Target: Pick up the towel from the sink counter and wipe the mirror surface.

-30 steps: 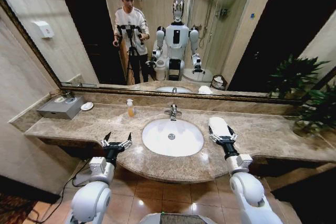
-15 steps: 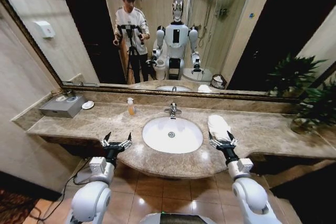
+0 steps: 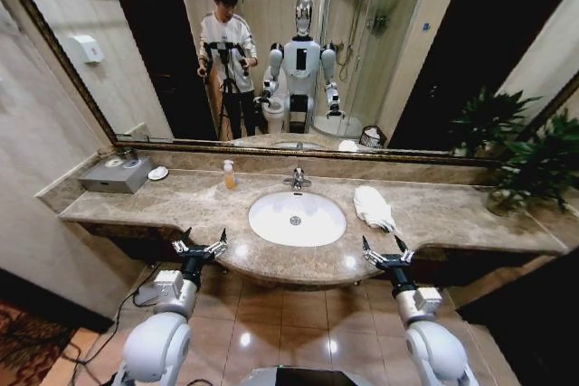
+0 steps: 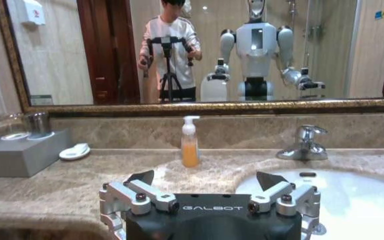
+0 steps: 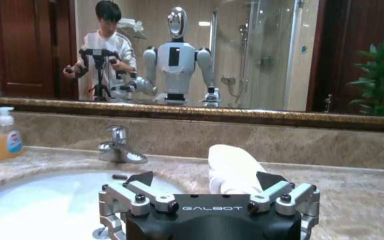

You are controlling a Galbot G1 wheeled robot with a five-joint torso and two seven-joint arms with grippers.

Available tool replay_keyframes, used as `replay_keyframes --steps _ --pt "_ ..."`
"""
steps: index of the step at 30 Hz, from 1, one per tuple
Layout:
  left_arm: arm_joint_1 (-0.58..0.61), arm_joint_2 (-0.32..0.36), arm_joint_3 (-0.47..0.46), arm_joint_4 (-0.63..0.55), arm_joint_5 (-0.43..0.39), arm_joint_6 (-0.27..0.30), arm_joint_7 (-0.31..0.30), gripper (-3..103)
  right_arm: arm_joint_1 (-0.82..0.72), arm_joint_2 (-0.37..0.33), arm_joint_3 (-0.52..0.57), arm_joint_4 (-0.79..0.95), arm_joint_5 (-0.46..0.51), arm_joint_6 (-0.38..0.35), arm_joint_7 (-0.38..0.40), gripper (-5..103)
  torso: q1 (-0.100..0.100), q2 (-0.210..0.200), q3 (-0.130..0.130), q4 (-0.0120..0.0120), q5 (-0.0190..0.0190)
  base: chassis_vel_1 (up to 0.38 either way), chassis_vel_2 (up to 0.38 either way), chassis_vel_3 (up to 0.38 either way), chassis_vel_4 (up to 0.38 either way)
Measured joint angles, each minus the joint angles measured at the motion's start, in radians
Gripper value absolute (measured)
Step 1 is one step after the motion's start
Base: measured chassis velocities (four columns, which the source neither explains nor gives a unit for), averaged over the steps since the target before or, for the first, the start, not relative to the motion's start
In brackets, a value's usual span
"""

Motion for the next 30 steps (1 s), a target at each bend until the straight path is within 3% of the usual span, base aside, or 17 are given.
replay_keyframes --steps 22,30 --pt "0.000 0.000 0.000 0.000 0.000 0.000 0.000 100 -0.013 -0.003 -0.001 -0.019 0.013 0.044 -0.004 100 -0.001 0.001 0.000 0.0001 0.0000 0.171 -0.195 -0.176 0.200" --pt "0.000 0.000 0.000 0.000 0.000 0.000 0.000 100 0.031 0.025 0.026 -0.020 0.036 0.046 -0.012 100 0.001 0.000 0.000 0.0000 0.0001 0.012 -0.024 -0.025 0.007"
